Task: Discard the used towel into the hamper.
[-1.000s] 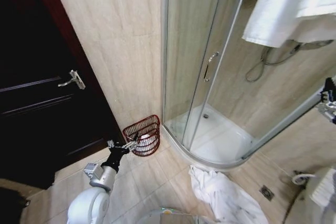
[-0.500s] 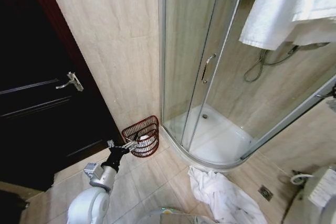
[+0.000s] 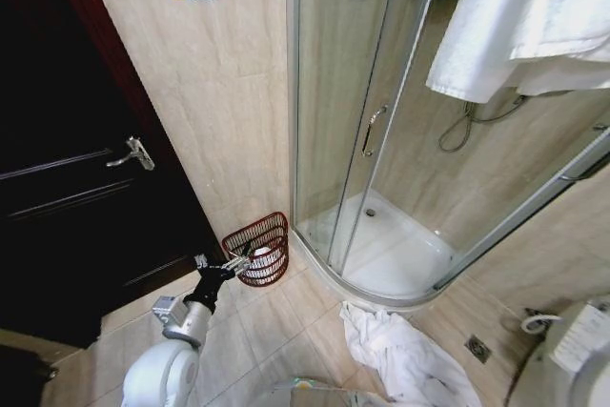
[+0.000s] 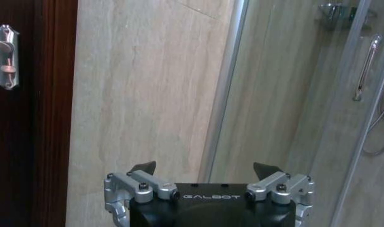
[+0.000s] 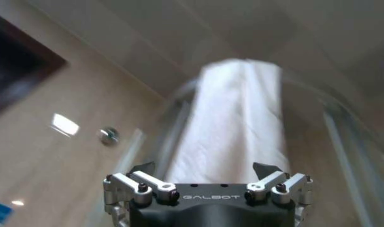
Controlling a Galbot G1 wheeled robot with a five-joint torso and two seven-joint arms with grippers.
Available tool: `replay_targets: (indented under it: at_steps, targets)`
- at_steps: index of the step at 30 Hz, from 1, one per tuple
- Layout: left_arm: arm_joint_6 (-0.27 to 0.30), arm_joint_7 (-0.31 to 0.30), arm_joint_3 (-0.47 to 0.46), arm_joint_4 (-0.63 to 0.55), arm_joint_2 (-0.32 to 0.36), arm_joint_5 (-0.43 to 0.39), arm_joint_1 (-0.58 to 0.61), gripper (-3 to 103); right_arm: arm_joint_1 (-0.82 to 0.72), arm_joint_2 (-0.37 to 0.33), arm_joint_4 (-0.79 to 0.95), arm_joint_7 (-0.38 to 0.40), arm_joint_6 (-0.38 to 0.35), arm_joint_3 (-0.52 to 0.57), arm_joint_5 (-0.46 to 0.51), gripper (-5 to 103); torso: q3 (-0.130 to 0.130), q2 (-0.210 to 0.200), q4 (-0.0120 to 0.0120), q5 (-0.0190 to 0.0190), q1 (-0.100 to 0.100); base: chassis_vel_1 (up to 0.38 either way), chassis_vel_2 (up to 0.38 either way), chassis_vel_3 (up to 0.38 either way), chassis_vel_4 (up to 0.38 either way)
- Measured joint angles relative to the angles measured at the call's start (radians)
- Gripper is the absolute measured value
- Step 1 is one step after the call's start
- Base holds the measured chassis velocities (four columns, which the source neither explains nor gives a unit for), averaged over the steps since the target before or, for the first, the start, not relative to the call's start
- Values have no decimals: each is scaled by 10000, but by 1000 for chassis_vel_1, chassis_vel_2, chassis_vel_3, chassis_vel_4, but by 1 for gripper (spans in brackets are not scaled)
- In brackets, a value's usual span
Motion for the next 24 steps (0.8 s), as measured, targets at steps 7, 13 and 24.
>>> replay_targets:
  at_steps: [7, 13, 24]
  targets:
    - [0, 0, 0, 0, -4, 1, 0, 100, 1531, -2242, -1164, 195, -681, 188, 653, 100, 3, 2, 0, 3, 3, 0, 0, 0, 0]
    - [0, 0, 0, 0, -2, 0, 0, 100, 3492, -4304, -3066, 249, -1068, -618, 1108, 100, -11, -24, 0, 1, -9, 0, 0, 0, 0]
    - [0, 0, 0, 0, -3, 0, -1, 100, 7621, -6547, -5219, 512, -1867, -3314, 1792, 100, -28, -53, -1, -1, -24, 0, 0, 0, 0]
